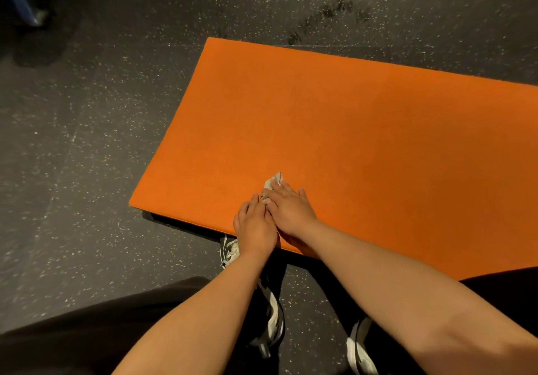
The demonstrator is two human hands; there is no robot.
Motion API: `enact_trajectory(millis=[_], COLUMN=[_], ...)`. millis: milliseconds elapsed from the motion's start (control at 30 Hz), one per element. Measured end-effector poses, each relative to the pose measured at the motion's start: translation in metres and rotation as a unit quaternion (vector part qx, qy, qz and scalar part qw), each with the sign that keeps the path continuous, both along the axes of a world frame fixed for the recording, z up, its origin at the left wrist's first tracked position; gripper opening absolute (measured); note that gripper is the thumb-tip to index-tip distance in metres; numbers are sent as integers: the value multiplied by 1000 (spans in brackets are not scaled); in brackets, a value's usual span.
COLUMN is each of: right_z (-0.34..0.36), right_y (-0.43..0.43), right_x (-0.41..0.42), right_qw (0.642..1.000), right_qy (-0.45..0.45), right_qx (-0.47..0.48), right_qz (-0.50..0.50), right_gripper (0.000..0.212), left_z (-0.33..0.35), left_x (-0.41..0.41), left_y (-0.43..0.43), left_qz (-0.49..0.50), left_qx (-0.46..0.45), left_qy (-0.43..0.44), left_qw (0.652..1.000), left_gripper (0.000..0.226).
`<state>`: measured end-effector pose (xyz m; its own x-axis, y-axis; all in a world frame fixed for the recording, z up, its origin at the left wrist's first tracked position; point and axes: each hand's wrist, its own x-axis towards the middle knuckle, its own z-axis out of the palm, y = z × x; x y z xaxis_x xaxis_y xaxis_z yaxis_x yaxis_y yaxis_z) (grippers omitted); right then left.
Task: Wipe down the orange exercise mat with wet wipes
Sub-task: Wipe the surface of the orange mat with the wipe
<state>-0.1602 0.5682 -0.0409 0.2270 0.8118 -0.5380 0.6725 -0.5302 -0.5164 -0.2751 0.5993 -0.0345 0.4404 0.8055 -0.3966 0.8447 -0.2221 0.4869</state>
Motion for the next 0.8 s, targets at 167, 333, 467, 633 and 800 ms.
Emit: enact_trajectory(millis=[167,333,467,633,800], right_z=[-17,-12,-9,-8,-1], right_y=[-35,-36,-29,-45,-63], right_x=[31,37,-2,28,37], right_qw=[987,975,997,993,979], right_qy=[-77,-77,-3,-32,-77], right_qx=[12,-4,44,40,-6], right_qz=[-140,-207,-69,-106,-190], right_gripper=[44,54,50,36,42], left_z=[-4,0,4,10,11], left_x=[0,8,9,14,23], left_y=[-5,-1,-4,-3,-13], left_qz=[-43,-25,-36,-99,-120], left_qx=[14,-17,-38,-24,-36], left_qy=[48,62,52,140,180], left_qw=[998,998,997,985,976], left_gripper=[53,56,49,54,57])
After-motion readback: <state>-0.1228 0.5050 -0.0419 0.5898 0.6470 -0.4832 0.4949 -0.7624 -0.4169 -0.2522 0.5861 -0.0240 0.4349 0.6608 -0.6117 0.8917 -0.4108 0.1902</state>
